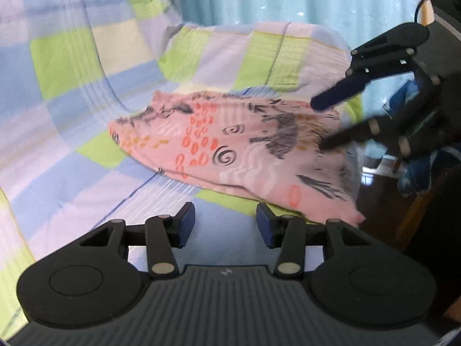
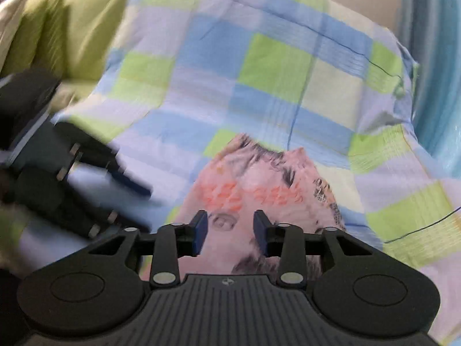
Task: Fold clothes
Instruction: 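Lower the folded pants onto the seat and open both grippers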
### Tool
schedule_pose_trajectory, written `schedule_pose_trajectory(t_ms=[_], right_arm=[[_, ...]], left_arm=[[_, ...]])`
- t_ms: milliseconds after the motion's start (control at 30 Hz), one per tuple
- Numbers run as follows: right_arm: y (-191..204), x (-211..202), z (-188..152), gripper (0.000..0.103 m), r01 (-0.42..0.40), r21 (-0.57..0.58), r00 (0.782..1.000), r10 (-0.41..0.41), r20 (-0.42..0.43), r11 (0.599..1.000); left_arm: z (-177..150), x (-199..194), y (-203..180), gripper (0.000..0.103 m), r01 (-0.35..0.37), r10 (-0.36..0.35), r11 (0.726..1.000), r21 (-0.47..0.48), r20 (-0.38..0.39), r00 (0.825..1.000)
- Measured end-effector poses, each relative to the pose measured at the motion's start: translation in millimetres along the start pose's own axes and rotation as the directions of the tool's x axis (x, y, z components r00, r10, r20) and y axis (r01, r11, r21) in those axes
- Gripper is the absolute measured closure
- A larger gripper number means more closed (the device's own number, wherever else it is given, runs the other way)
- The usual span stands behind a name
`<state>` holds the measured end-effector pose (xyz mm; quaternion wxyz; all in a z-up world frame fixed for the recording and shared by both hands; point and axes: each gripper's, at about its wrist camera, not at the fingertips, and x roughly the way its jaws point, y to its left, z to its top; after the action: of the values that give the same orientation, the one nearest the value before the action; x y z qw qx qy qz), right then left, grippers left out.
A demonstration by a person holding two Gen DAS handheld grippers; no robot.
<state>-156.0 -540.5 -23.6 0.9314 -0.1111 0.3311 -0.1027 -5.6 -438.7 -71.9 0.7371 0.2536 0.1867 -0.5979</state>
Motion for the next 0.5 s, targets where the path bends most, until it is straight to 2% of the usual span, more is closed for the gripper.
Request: schedule_pose_trajectory(t_ms=[100, 167, 233, 367, 433, 500], right_arm=[[36, -17, -8, 0.060, 0.009, -0.190, 0.999, -0.019, -0.050, 0.982], [47, -20, -15, 0.060, -0.008, -0.222, 0.997, -0.008, -0.074, 0.975], [56, -19, -23, 0.060, -0.026, -0.247, 0.995, 0.001, -0.100, 0.969], [70, 1, -34, 0.060, -0.063, -0.271, 0.987, 0.020, -0.160, 0.961], [78, 7, -37, 0.058, -0.042, -0.325, 0.988, -0.008, -0.152, 0.945], [78, 14, -35, 0.056, -0.072, -0.307, 0.986, 0.021, -0.167, 0.949]], left_arm=[[1, -10, -17, 0.059, -0.047, 0.049, 0.998, 0.051, -0.026, 0.998], [2, -13, -20, 0.058, -0.042, 0.044, 0.998, 0.043, -0.043, 0.998], [4, -16, -23, 0.053, -0.071, 0.074, 0.996, 0.056, -0.046, 0.996], [7, -19, -20, 0.046, -0.072, 0.074, 0.996, 0.057, -0.039, 0.997], [7, -15, -18, 0.045, -0.070, 0.073, 0.995, 0.073, -0.038, 0.997], [6, -12, -16, 0.041, -0.073, 0.076, 0.994, 0.079, -0.034, 0.997]])
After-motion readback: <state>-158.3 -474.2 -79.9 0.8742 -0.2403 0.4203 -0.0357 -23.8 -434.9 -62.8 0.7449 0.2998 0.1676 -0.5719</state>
